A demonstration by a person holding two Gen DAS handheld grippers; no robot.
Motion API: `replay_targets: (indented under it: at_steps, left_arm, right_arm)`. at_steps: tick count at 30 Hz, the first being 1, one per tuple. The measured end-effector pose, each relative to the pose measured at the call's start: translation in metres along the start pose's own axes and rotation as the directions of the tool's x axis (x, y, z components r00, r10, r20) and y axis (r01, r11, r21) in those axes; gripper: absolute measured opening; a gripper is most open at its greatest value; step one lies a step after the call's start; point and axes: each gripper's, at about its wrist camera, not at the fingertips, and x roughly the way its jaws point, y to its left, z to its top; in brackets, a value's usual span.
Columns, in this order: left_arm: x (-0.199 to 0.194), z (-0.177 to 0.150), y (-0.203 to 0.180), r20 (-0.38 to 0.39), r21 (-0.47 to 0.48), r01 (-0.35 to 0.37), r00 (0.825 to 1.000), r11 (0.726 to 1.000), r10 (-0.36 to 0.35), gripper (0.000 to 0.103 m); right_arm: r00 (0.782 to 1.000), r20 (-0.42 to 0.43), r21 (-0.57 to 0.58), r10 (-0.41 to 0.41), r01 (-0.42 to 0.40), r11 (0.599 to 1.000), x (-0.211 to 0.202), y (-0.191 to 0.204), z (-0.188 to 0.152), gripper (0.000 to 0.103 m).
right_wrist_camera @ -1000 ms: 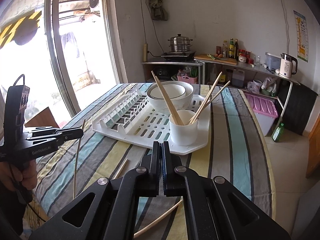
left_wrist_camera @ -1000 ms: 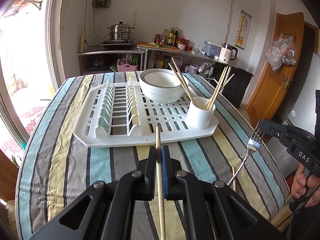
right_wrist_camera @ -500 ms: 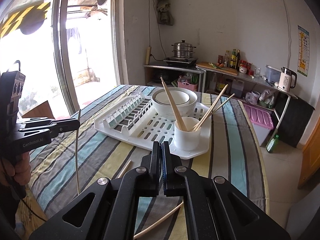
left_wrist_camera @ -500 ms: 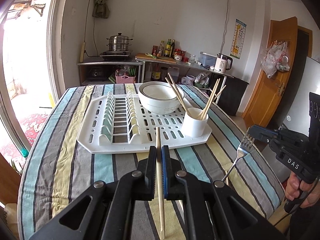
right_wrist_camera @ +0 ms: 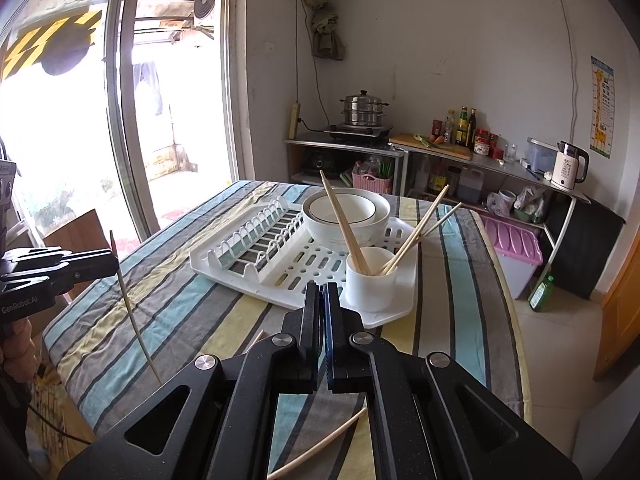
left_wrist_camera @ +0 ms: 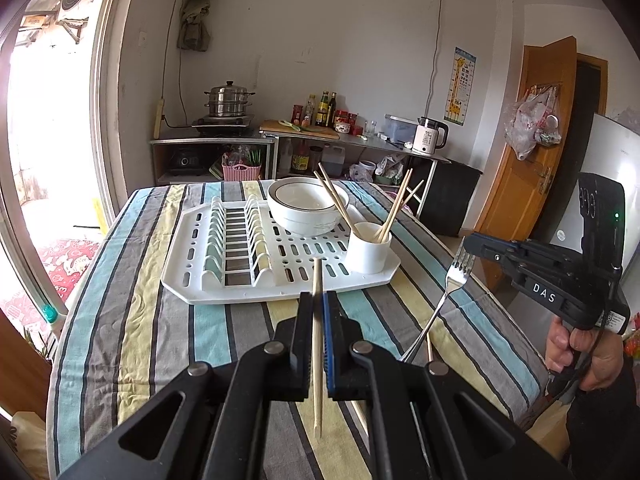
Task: Organize utensils
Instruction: 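Lift the left tool's chopstick over the white cup while the right tool carries its chopstick there, then open the left tool to drop its chopstick into the cup while the right tool releases its chopstick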
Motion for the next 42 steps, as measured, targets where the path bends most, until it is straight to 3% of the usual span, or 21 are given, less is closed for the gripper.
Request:
replay_targets:
  at_steps: [9,30,42]
  left_arm:
    - [0.009,0.035,-0.013,0.043,0.028,0.016,0.999,0.999,-0.017,0.005]
    - [0.085,0.133,-0.040,0.115,0.026,0.101,0.988,0.995,-0.103,0.005]
    - [0.130,0.152,-0.045,0.112,0.005,0.127,0.986,0.992,-0.127,0.005]
  right_arm:
    - [0.998,0.044,0.000,-0.054,0.054,0.999,-0.006,-0.013,0.025,0.001]
    - [0.977,0.111,0.068,-0.180,0.173,0.983,0.026,-0.074,0.089,0.001]
    - [0.974,0.099,0.080,-0.203,0.195,0.977,0.064,-0.091,0.097,0.001]
